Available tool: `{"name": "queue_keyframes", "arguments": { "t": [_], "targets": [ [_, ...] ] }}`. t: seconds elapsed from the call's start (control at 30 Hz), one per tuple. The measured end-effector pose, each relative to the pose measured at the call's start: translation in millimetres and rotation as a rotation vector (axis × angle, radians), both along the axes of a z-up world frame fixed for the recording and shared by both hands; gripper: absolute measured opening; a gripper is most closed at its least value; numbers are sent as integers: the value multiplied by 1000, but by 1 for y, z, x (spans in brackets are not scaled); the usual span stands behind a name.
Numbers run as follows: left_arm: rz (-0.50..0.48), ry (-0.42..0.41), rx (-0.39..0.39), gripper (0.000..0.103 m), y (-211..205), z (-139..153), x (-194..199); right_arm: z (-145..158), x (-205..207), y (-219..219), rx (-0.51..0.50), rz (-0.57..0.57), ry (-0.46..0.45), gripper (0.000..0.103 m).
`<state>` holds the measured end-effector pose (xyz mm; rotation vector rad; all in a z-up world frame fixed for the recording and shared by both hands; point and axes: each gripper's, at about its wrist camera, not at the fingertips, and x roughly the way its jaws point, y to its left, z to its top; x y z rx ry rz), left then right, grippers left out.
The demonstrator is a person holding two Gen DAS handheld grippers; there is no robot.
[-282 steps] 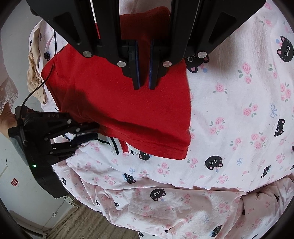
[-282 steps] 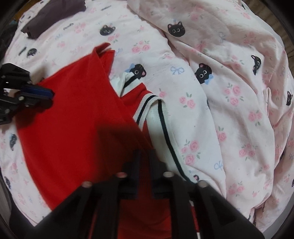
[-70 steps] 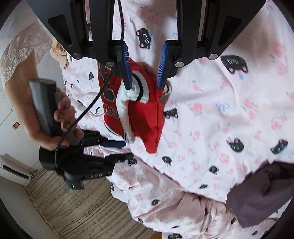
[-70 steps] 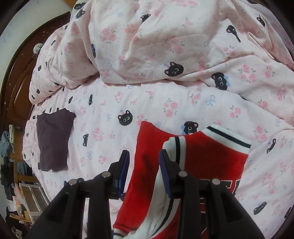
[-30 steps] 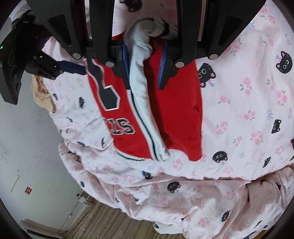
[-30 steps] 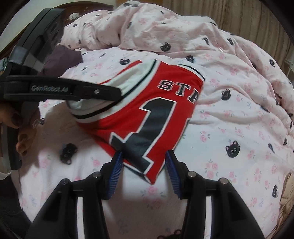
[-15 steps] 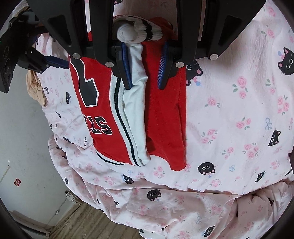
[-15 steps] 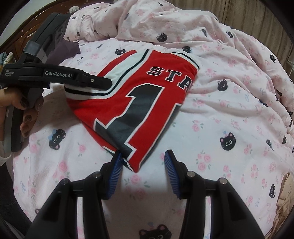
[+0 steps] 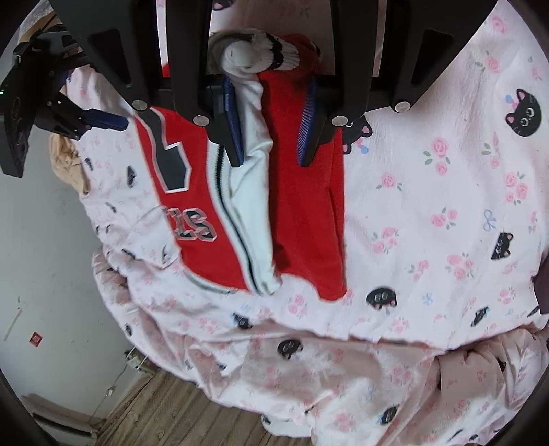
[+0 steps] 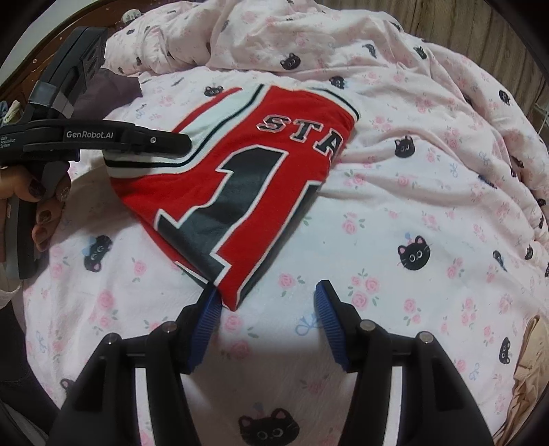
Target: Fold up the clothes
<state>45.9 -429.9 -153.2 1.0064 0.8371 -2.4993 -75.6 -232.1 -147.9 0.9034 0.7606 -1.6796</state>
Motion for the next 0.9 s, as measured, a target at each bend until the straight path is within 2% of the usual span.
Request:
{"name": "queue_keyframes", "arguments": {
  "t": [0.17,0.23,0.3,0.4,0.57,0.77,0.83,0.9],
  "targets": [
    [-26,47,-75,29,10,26,12,12,10,-1,-34,40,-34,60],
    [-37,48,-109,40,16,33,15,18,14,0,-54,49,-21,63],
    [-56,41,-139,45,23,38,16,22,16,2,-76,51,-12,67],
    [-81,17,-179,46,35,40,18,24,12,0,-108,29,-16,71],
    [-90,-33,-196,47,43,30,16,21,4,-4,-131,-7,-39,71],
    [-82,-92,-213,57,48,16,14,14,0,-11,-144,-51,-43,78],
    [-67,-119,-202,61,43,9,14,8,0,-14,-119,-52,-50,78],
    [-56,-125,-156,63,37,1,16,1,1,-17,-89,-48,-42,78]
  ]
}}
